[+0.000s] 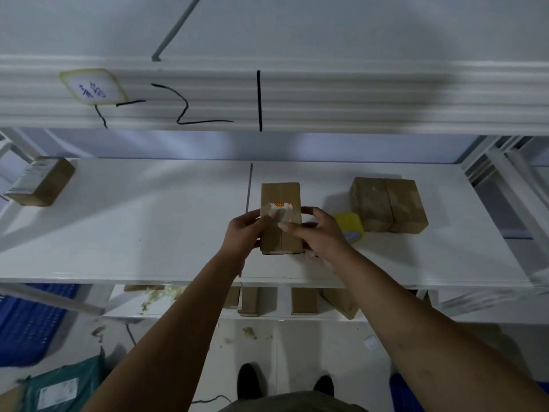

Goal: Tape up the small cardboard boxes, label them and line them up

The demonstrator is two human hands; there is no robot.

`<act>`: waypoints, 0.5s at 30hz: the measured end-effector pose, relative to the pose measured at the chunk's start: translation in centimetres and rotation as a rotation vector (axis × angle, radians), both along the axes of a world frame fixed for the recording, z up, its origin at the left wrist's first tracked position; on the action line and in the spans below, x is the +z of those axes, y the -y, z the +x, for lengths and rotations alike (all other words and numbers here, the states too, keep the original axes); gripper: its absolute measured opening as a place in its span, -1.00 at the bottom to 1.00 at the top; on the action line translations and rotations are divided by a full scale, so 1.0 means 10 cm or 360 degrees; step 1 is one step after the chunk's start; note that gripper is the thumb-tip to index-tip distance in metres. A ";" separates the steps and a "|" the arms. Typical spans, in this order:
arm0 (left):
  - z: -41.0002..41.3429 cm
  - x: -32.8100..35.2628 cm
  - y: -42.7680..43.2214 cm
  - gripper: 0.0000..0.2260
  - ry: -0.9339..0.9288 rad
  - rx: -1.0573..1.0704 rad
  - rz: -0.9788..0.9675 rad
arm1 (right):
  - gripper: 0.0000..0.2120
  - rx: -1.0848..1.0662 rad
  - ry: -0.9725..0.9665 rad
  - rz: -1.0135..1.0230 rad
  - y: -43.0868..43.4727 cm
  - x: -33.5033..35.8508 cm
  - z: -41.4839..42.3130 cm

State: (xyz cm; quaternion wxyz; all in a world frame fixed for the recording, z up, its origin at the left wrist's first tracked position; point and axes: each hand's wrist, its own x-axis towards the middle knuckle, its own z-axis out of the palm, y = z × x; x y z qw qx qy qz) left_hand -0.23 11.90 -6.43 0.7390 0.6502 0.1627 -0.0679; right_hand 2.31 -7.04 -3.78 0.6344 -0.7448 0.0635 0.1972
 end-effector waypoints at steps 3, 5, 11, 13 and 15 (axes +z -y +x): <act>-0.07 -0.12 -0.05 -0.55 -0.0044 -0.0085 -0.0185 | -0.17 -0.0002 -0.0011 -0.0114 -0.03 -0.10 -0.01; -0.11 -0.20 -0.06 -0.60 -0.0064 -0.0060 -0.0183 | -0.03 0.0039 0.0056 -0.0238 -0.04 -0.22 0.02; -0.11 -0.39 -0.02 -0.64 -0.0150 0.0072 0.0215 | -0.19 0.0165 0.0165 -0.0456 -0.10 -0.35 -0.03; -0.09 -0.40 0.01 -0.70 -0.0181 0.0070 0.0396 | -0.37 0.0179 0.0165 -0.0491 -0.13 -0.36 -0.04; -0.07 -0.40 0.05 -0.69 -0.0190 0.0024 0.0603 | -0.45 0.0190 0.0177 -0.0547 -0.16 -0.39 -0.03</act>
